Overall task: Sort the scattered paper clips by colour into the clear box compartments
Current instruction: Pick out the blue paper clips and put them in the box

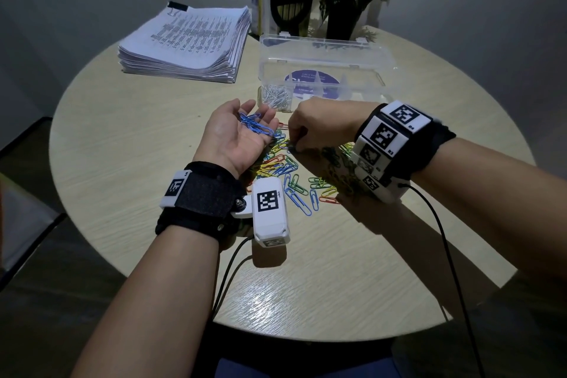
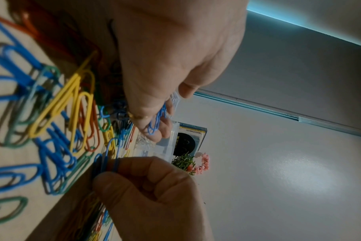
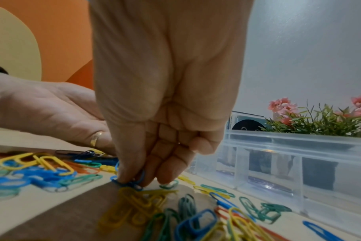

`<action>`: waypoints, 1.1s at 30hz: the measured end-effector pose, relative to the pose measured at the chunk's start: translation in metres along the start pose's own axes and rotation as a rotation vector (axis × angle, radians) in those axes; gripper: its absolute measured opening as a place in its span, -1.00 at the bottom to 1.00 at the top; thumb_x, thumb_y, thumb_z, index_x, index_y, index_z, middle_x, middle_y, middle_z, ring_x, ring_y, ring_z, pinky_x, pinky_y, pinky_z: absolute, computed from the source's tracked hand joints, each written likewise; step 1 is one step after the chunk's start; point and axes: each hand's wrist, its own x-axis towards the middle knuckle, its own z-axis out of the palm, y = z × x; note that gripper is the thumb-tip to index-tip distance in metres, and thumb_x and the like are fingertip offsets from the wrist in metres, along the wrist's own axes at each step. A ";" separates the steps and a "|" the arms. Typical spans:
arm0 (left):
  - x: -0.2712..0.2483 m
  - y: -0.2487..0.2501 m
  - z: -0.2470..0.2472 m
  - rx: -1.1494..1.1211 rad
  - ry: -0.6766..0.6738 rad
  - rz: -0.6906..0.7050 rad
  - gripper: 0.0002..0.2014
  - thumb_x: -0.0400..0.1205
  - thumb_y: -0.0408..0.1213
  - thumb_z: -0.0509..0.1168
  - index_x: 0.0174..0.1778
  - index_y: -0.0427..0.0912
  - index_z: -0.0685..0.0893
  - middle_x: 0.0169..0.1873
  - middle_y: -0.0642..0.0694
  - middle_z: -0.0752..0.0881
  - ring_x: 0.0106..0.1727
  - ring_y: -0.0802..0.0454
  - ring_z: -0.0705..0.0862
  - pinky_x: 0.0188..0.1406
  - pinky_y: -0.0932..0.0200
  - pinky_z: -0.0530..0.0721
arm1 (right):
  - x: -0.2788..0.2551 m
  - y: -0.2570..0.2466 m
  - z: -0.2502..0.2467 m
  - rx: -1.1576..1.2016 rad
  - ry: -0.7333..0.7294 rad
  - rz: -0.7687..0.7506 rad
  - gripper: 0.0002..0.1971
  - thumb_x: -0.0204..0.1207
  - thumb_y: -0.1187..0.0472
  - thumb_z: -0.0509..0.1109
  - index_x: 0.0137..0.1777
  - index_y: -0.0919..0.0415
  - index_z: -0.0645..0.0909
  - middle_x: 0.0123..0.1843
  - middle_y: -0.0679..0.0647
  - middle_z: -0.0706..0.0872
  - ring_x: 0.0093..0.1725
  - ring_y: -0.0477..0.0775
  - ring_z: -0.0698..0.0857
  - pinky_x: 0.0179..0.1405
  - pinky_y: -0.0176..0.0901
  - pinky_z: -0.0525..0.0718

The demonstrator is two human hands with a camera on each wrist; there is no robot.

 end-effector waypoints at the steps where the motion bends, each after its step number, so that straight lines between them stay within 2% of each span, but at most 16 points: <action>1: 0.000 0.000 0.000 -0.001 0.000 0.000 -0.71 0.76 -0.18 -0.01 -0.06 -0.28 0.53 -0.09 -0.30 0.61 -0.05 -0.15 0.62 0.04 -0.05 0.55 | 0.000 0.000 0.000 -0.002 -0.004 0.001 -0.75 0.53 0.18 0.44 0.17 0.20 0.72 0.08 0.11 0.77 -0.11 -0.02 0.57 -0.18 -0.28 0.44; 6: 0.000 0.000 0.000 -0.001 -0.005 0.007 -0.72 0.76 -0.18 -0.01 -0.02 -0.28 0.53 -0.06 -0.31 0.61 -0.03 -0.16 0.63 0.12 -0.06 0.54 | 0.000 -0.003 0.002 -0.037 -0.044 0.028 -0.76 0.55 0.16 0.39 0.14 0.26 0.69 0.02 0.16 0.73 -0.14 0.06 0.55 -0.46 -0.27 0.40; 8: 0.001 0.000 0.000 0.000 -0.008 0.011 -0.72 0.76 -0.18 0.00 -0.01 -0.28 0.53 -0.06 -0.31 0.61 -0.03 -0.16 0.63 0.09 -0.06 0.55 | 0.000 -0.004 0.002 -0.043 -0.068 0.043 -0.77 0.55 0.18 0.37 0.14 0.27 0.67 -0.04 0.15 0.68 -0.13 0.08 0.55 -0.46 -0.24 0.40; 11: 0.001 0.000 -0.001 0.008 -0.006 0.007 -0.73 0.75 -0.18 0.01 -0.02 -0.27 0.53 -0.08 -0.30 0.62 -0.04 -0.16 0.64 -0.05 -0.04 0.59 | -0.001 -0.005 0.001 -0.032 -0.059 0.042 -0.78 0.52 0.21 0.39 0.11 0.26 0.66 -0.13 0.07 0.58 -0.14 0.07 0.52 -0.48 -0.34 0.36; 13: 0.002 -0.001 -0.001 0.024 -0.003 0.002 -0.74 0.75 -0.18 0.02 -0.03 -0.26 0.53 -0.09 -0.29 0.62 -0.04 -0.15 0.64 -0.08 -0.03 0.59 | -0.002 -0.005 0.001 -0.021 -0.040 0.032 -0.80 0.50 0.20 0.42 0.08 0.25 0.67 -0.16 0.06 0.58 -0.16 0.06 0.52 -0.46 -0.28 0.37; 15: 0.001 -0.001 -0.001 0.035 -0.005 -0.005 -0.75 0.74 -0.17 0.03 -0.06 -0.25 0.53 -0.11 -0.28 0.62 -0.05 -0.15 0.63 -0.05 -0.03 0.58 | -0.003 -0.003 -0.001 0.035 -0.001 0.035 -0.82 0.48 0.20 0.43 0.03 0.25 0.69 -0.18 0.05 0.62 -0.19 0.05 0.55 -0.43 -0.27 0.41; 18: 0.000 0.000 0.001 0.040 -0.019 -0.020 -0.74 0.74 -0.16 0.03 -0.07 -0.25 0.51 -0.12 -0.28 0.60 -0.09 -0.14 0.61 0.06 -0.05 0.56 | -0.001 -0.001 -0.012 0.201 0.126 0.053 -0.85 0.43 0.31 0.41 -0.03 0.32 0.71 -0.24 0.08 0.68 -0.28 0.01 0.59 -0.39 -0.28 0.49; 21: 0.000 -0.003 0.002 0.035 -0.056 -0.043 -0.72 0.75 -0.14 0.00 -0.06 -0.27 0.50 -0.13 -0.29 0.60 -0.12 -0.14 0.61 0.17 -0.08 0.53 | 0.002 -0.008 -0.025 0.354 0.208 0.038 -0.84 0.43 0.38 0.43 -0.01 0.31 0.73 -0.22 0.10 0.76 -0.32 -0.06 0.66 -0.42 -0.44 0.55; 24: -0.002 -0.005 0.003 0.033 -0.087 -0.051 -0.66 0.77 -0.13 -0.06 -0.08 -0.28 0.49 -0.17 -0.31 0.62 -0.15 -0.15 0.60 0.18 -0.08 0.50 | 0.010 -0.019 -0.029 0.362 0.272 0.045 -0.77 0.40 0.40 0.46 0.06 0.29 0.73 -0.21 0.07 0.75 -0.42 -0.16 0.62 -0.48 -0.53 0.52; 26: -0.003 -0.004 0.004 0.020 -0.088 -0.048 -0.62 0.77 -0.13 -0.10 -0.13 -0.31 0.49 -0.19 -0.32 0.61 -0.17 -0.16 0.60 0.24 -0.09 0.48 | 0.013 -0.021 -0.029 0.360 0.286 0.056 -0.74 0.39 0.39 0.49 0.09 0.32 0.72 -0.17 0.10 0.76 -0.41 -0.17 0.64 -0.42 -0.50 0.58; 29: -0.001 -0.003 0.003 -0.013 -0.066 -0.043 -0.63 0.78 -0.16 -0.10 -0.10 -0.33 0.50 -0.13 -0.35 0.60 -0.08 -0.20 0.60 0.39 -0.14 0.43 | 0.008 -0.019 -0.029 0.364 0.297 0.075 -0.75 0.41 0.41 0.49 0.10 0.35 0.71 -0.11 0.21 0.81 -0.26 0.08 0.79 -0.26 -0.20 0.74; 31: -0.001 -0.003 0.002 -0.020 -0.052 -0.041 -0.66 0.78 -0.17 -0.08 -0.06 -0.32 0.49 -0.11 -0.35 0.59 -0.06 -0.19 0.60 0.26 -0.11 0.52 | 0.002 -0.015 -0.030 0.367 0.304 0.086 -0.79 0.42 0.44 0.47 0.06 0.35 0.72 -0.16 0.24 0.81 -0.26 0.12 0.82 -0.21 -0.08 0.80; 33: -0.001 -0.002 0.002 -0.010 -0.040 -0.036 -0.65 0.78 -0.17 -0.08 -0.07 -0.32 0.50 -0.12 -0.34 0.58 -0.09 -0.17 0.61 0.15 -0.09 0.54 | -0.005 -0.012 -0.028 0.342 0.248 0.078 -0.83 0.42 0.44 0.46 0.00 0.30 0.75 -0.23 0.17 0.80 -0.36 0.00 0.77 -0.30 -0.21 0.76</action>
